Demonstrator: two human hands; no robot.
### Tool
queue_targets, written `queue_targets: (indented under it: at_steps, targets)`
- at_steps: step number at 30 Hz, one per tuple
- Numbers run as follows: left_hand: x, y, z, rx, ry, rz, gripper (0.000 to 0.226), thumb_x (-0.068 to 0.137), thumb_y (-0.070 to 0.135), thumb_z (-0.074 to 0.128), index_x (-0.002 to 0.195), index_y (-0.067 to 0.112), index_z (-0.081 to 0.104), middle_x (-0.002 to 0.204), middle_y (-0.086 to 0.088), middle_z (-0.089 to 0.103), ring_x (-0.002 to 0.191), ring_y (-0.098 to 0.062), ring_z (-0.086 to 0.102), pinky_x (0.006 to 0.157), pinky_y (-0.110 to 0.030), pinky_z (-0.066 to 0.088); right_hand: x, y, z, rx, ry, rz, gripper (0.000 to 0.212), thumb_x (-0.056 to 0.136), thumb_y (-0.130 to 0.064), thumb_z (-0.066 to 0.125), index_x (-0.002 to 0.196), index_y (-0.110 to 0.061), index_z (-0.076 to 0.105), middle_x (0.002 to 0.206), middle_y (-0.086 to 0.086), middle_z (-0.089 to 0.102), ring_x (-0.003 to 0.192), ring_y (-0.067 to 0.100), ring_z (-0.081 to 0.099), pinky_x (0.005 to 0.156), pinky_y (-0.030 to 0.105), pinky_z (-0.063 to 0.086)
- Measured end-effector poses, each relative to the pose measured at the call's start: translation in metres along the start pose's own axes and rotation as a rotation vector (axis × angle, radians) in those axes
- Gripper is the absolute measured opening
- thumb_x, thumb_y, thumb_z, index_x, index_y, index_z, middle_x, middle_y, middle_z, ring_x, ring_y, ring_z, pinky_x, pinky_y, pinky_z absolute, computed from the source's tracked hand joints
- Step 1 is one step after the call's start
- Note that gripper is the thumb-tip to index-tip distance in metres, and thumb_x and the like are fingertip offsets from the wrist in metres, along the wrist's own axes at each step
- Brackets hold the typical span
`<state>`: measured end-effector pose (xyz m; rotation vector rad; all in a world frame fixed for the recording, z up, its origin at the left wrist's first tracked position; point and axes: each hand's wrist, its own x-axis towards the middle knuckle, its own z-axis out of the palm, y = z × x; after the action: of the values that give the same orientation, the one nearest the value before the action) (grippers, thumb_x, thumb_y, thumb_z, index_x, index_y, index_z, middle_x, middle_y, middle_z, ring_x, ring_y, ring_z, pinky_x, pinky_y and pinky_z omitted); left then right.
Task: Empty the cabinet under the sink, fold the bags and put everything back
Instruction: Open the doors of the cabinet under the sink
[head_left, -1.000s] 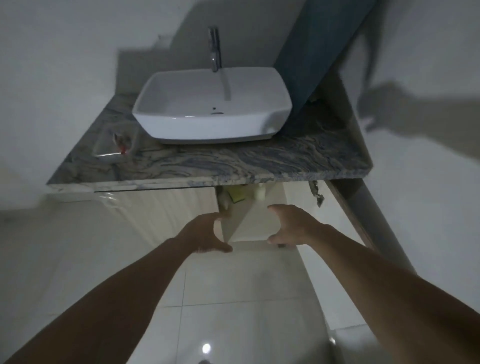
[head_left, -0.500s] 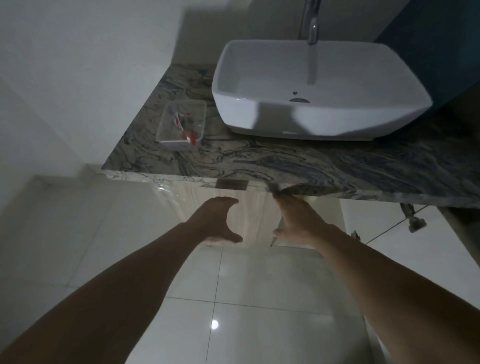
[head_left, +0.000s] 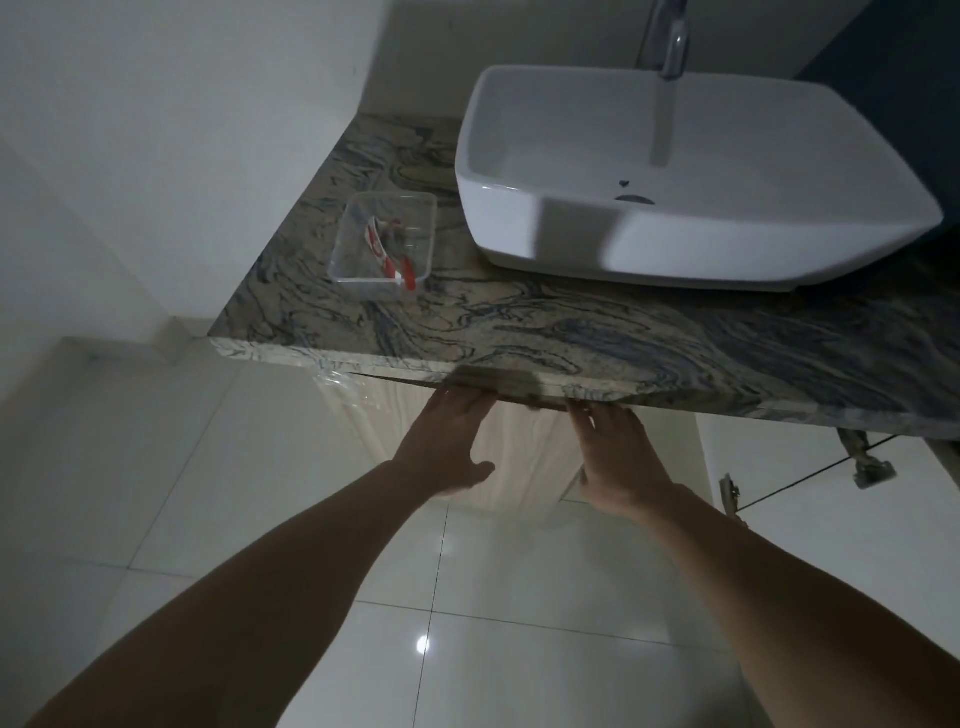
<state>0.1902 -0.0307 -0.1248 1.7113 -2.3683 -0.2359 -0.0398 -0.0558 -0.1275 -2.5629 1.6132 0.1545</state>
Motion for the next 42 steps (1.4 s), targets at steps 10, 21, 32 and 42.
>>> queue_targets:
  at_steps: [10,21,32,42]
  targets:
    - [-0.077,0.03,-0.006,-0.011,-0.114,-0.18,0.087,0.078,0.041,0.072,0.148,0.015,0.028,0.157,-0.001,0.026,0.144,-0.018,0.023,0.12,-0.036,0.016,-0.052,-0.032,-0.003,0.589,-0.188,0.111,0.032,0.083,-0.007,0.053,0.107,-0.022,0.068,0.108,-0.002,0.067,0.097,0.019,0.061,0.079,0.029,0.05]
    - [-0.226,0.048,-0.005,-0.644,-0.079,-0.866,0.052,0.09,0.021,0.06,0.139,0.012,0.047,0.147,-0.006,0.043,0.132,-0.019,0.044,0.109,-0.027,0.032,-0.099,-0.165,0.013,0.891,-0.374,-0.004,0.042,0.089,0.01,0.057,0.126,-0.01,0.058,0.089,0.012,0.073,0.07,0.024,0.073,0.062,0.036,0.062]
    - [-0.331,-0.011,-0.045,-0.907,0.058,-1.112,0.05,0.059,0.046,0.055,0.084,0.006,0.072,0.068,-0.003,0.054,0.064,-0.017,0.044,0.064,-0.028,0.04,-0.063,-0.308,0.015,0.313,-0.134,-0.509,0.07,0.094,-0.026,0.06,0.153,-0.015,0.023,0.163,-0.002,0.016,0.148,0.02,0.019,0.113,0.04,0.033]
    - [-0.348,-0.056,-0.049,-0.505,-0.027,-1.007,0.026,0.082,0.01,0.047,0.06,0.015,0.035,0.058,0.003,0.039,0.057,-0.019,0.034,0.049,-0.028,0.026,-0.044,-0.338,-0.003,0.202,-0.29,-0.508,0.068,0.095,0.0,0.041,0.155,-0.018,0.014,0.164,-0.009,0.004,0.148,0.017,0.019,0.114,0.037,0.032]
